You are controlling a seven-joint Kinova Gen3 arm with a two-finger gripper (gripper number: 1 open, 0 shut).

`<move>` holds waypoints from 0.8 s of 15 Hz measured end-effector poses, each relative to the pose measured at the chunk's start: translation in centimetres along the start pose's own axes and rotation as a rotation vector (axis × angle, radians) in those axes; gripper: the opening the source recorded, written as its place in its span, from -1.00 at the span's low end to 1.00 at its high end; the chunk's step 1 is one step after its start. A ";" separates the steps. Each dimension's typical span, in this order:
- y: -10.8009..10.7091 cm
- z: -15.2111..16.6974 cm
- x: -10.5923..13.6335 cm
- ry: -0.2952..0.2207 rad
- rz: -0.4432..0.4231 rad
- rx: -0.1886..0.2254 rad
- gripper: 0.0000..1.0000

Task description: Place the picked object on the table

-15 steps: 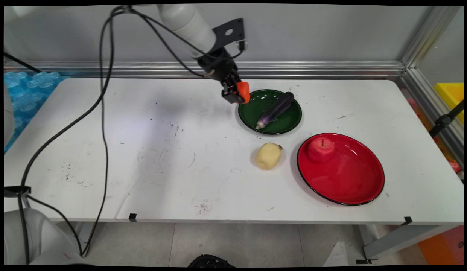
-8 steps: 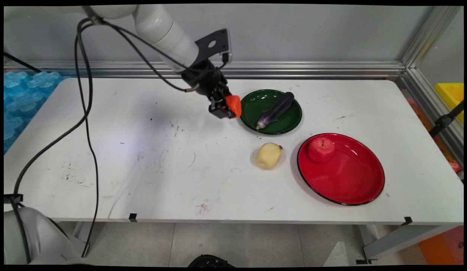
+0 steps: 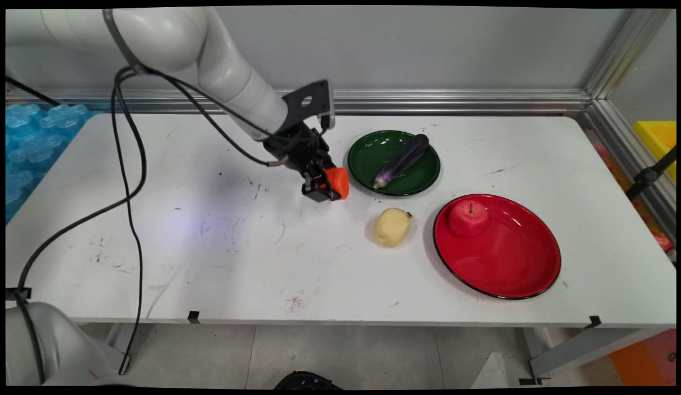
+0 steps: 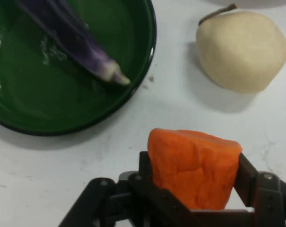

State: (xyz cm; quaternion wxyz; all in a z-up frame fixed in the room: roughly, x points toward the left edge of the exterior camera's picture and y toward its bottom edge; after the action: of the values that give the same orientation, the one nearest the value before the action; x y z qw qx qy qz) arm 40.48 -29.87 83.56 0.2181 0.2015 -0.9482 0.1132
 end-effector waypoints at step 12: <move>1.0 6.4 -1.4 -0.030 0.011 -0.042 -1.00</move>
State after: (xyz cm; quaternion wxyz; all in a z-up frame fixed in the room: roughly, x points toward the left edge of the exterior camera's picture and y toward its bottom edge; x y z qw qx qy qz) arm 38.90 -30.45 77.20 0.2074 0.1933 -0.9546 0.0917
